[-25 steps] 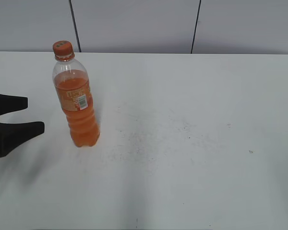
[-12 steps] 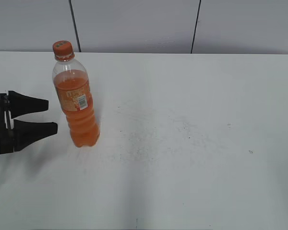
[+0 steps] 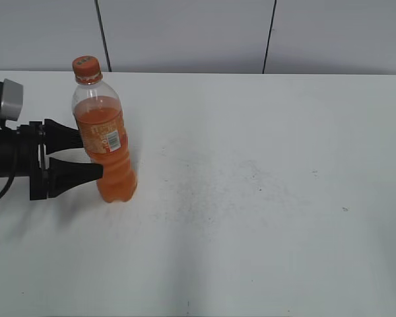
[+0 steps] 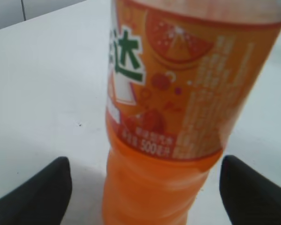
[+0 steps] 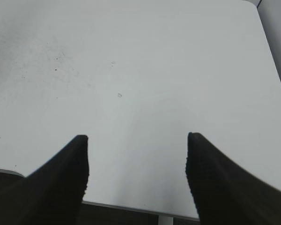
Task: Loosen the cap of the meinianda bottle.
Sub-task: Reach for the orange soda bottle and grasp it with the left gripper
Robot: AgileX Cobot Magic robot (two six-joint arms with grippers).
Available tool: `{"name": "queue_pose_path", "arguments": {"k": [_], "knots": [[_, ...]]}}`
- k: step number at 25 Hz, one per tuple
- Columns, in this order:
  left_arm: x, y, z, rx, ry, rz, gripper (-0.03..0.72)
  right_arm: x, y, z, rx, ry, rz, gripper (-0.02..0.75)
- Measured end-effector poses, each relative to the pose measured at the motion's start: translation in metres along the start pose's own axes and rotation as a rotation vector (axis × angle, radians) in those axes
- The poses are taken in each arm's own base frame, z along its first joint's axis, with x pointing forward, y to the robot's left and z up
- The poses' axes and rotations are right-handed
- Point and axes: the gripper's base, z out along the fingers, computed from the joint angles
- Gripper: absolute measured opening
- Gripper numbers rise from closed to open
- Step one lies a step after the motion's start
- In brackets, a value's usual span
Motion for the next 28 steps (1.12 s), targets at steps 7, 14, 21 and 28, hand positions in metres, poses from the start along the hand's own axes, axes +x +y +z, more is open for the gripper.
{"name": "queue_pose_path", "arguments": {"k": [7,14,21,28], "knots": [[-0.01,0.003,0.02,0.052,-0.003,0.033,0.587,0.0,0.0,0.0,0.0,0.0,0.0,0.492],[-0.008,0.006,0.043,0.111,0.003,0.045,0.572,0.0,0.0,0.0,0.0,0.0,0.0,0.492],[-0.004,0.006,0.05,0.126,0.005,0.039,0.508,0.0,0.0,0.0,0.0,0.0,0.0,0.492],[-0.004,0.007,0.051,0.121,0.01,0.038,0.401,0.0,0.0,0.0,0.0,0.0,0.0,0.492]]}}
